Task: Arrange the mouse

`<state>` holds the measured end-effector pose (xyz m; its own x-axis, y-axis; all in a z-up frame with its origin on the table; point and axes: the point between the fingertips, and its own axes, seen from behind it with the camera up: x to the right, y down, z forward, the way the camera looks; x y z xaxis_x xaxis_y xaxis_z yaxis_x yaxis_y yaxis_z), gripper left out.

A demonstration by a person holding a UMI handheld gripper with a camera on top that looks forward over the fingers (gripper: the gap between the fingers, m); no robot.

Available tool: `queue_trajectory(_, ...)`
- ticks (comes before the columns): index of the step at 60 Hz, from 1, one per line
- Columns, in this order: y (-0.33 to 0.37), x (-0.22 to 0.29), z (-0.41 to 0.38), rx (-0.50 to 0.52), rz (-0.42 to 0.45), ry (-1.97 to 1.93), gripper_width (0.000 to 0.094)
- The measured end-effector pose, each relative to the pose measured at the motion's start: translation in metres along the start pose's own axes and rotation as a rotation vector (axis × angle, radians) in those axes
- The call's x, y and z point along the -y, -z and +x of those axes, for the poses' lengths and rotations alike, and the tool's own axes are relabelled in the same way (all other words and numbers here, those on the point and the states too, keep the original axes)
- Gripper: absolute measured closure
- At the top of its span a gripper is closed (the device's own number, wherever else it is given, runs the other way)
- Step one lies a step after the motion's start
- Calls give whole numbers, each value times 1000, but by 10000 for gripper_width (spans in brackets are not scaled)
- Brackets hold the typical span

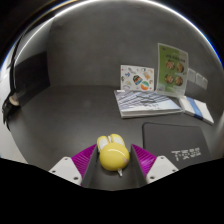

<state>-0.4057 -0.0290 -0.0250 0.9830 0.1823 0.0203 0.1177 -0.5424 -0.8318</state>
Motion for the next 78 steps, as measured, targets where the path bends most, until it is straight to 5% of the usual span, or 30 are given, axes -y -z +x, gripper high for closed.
queue_trajectory(13,-16,10,-10,-21,7,-31,498)
queue_trajectory(21,-13,21,-32,18,-30,-76,547)
queue_trajectory(29,30,99,-5,-57,128,-60,548)
queue_trajectory(35,83,140,76,-218,226,-60,548)
queue_trajectory(41,101,105,172,-368,187,-67,553)
queue_trajectory(50,59,2,222,-376,26,-152,553)
queue_trajectory(56,51,-33,230,-346,1,-149,552)
queue_trajectory(66,35,-31,231,-292,14,-184,389)
queue_trajectory(72,55,-28,230,-223,71,-195,36)
queue_trajectory(74,72,-26,225,-206,88,-189,112)
queue_trajectory(78,101,-28,224,-176,113,-189,104)
